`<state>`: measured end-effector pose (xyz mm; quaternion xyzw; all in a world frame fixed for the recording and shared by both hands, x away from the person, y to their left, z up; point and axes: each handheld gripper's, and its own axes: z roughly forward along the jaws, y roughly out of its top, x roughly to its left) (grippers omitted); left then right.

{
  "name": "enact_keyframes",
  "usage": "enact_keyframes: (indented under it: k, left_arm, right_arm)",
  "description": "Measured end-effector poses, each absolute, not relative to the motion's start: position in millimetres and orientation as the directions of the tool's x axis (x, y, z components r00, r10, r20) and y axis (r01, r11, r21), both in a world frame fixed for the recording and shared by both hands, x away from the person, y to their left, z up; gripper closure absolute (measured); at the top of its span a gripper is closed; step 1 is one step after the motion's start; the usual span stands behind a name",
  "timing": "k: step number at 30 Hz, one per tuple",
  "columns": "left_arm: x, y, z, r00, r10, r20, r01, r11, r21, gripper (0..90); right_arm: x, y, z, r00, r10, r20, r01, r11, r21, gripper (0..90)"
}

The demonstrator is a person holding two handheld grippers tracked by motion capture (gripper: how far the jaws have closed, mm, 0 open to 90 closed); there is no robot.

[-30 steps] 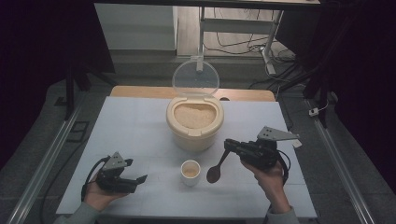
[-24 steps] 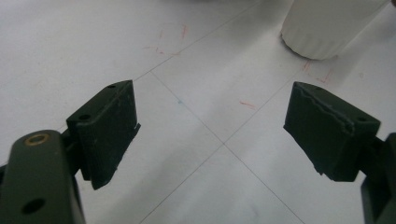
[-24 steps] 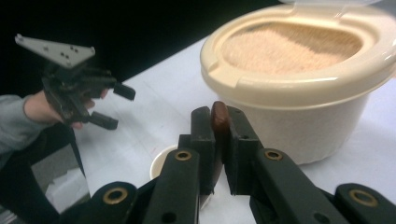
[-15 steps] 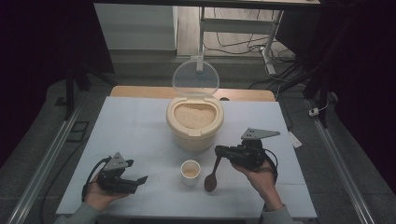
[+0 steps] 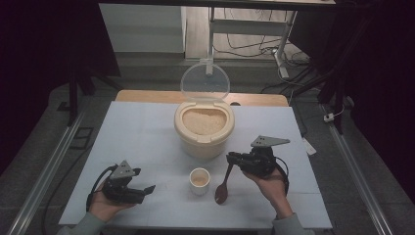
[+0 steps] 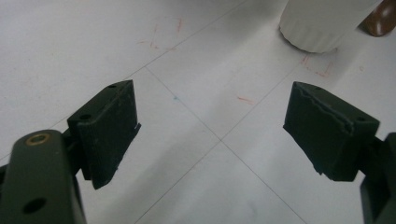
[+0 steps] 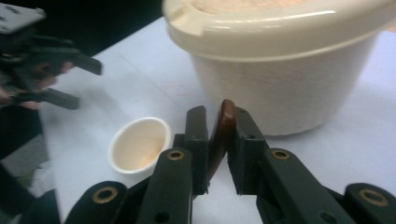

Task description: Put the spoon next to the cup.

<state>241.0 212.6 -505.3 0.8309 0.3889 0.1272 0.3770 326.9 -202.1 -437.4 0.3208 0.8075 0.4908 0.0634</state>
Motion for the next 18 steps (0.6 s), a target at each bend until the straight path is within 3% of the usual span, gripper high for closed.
enact_keyframes:
  k: [9, 18]
  left_arm:
    - [241, 212, -506, 0.660, 0.746, -0.085, 0.555, -0.409, 0.724, 17.3]
    - [242, 212, -507, 0.660, 0.746, -0.086, 0.557, -0.409, 0.723, 17.3]
  right_arm:
    - [337, -202, -450, -0.758, 0.639, 0.127, 0.435, 0.351, 0.829, 71.2]
    - [349, -200, -459, -0.736, 0.668, 0.111, 0.461, 0.374, 0.804, 68.0]
